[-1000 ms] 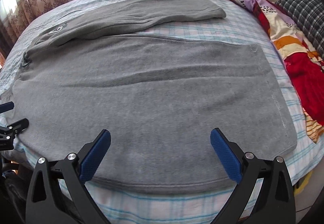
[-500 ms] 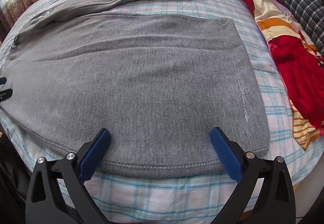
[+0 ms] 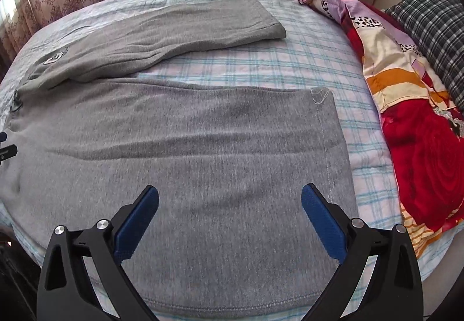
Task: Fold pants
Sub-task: 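Move both grippers over the grey sweatpants toward the waistband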
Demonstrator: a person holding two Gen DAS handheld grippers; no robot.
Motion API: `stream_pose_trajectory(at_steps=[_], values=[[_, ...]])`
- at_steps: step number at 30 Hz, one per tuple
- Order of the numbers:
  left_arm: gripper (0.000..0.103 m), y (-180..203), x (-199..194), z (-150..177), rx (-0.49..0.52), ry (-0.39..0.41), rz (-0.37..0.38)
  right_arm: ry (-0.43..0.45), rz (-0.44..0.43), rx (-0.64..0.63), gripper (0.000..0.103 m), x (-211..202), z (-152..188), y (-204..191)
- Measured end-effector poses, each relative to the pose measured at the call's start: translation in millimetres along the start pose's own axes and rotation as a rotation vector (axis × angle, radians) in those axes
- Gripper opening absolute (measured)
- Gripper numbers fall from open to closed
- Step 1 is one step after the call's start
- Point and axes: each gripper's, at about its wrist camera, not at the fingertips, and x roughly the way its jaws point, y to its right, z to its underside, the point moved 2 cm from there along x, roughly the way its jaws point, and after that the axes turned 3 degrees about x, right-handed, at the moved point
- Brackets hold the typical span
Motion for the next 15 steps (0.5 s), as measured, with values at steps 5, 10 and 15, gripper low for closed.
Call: stream_pose_trajectory(at_steps=[5,10,15], values=[[0.101,-19.6,6.9,-20.1,-0.04,0.004,-0.017,0.048,-0.037,0.014,0.098,9.8,-38.8,-20.6],[0.101,-30.3,9.8,-45.3,-0.068,0.026,-0.013,0.075,-0.053,-0.002,0.098,28.3,-78.0,-50.7],[0.101,-31.7,16.9,-82.7,-0.072,0.045,-0.012,0.085,-0.108,-0.021,0.098,48.5,-111.6,-82.2]])
